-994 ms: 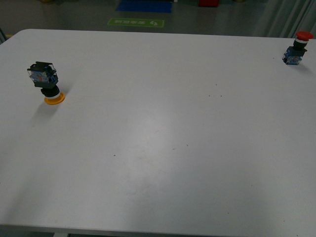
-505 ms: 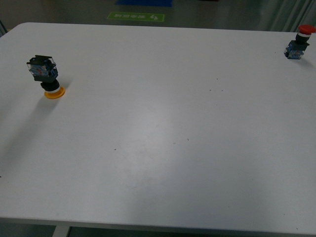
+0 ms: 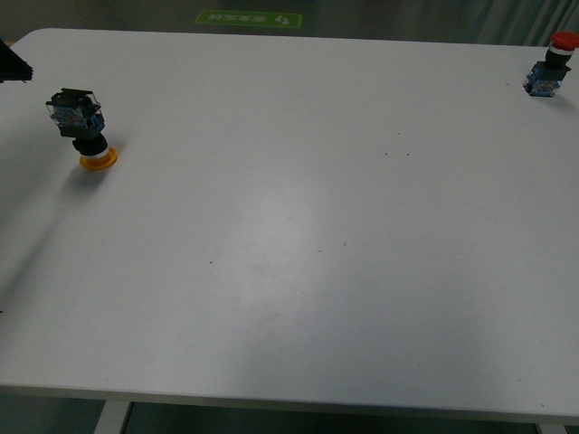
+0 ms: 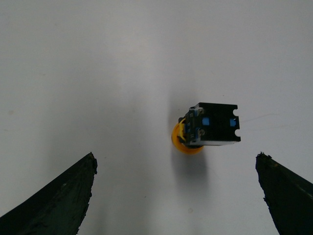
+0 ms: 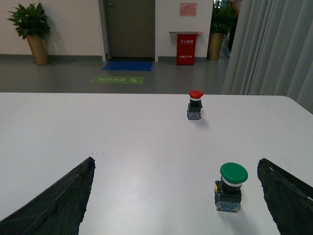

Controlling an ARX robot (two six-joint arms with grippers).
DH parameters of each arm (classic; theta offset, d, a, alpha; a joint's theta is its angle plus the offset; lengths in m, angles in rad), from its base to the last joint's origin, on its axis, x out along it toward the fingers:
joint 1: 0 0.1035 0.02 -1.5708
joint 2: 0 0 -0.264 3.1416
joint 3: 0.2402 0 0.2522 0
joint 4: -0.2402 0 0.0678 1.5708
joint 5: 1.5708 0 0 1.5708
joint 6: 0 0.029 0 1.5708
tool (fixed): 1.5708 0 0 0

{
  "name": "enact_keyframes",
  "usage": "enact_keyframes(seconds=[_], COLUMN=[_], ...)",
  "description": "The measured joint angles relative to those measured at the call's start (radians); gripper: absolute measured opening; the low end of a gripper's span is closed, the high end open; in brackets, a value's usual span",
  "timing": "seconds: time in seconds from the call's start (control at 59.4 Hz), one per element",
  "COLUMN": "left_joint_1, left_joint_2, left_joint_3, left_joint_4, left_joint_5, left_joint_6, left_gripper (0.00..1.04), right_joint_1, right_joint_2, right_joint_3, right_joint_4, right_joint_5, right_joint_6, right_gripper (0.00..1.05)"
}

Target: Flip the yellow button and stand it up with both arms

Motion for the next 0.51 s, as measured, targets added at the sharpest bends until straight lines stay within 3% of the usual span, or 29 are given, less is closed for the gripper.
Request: enact_keyframes(seconds=[0.505], left_joint_1=[-0.089], left_joint_2=[0.162], left_joint_3=[0.158], left_joint_4=[-0.058], left_joint_5=[-0.038], left_joint_6=[-0.031], left_gripper=[0.98], right_joint_1=[0.000], right_joint_2=[0.000], right_joint_3=[0.000], right_joint_4=[0.000], right_joint_5=[0.000], right_joint_6=[0.000], right_gripper=[0.97])
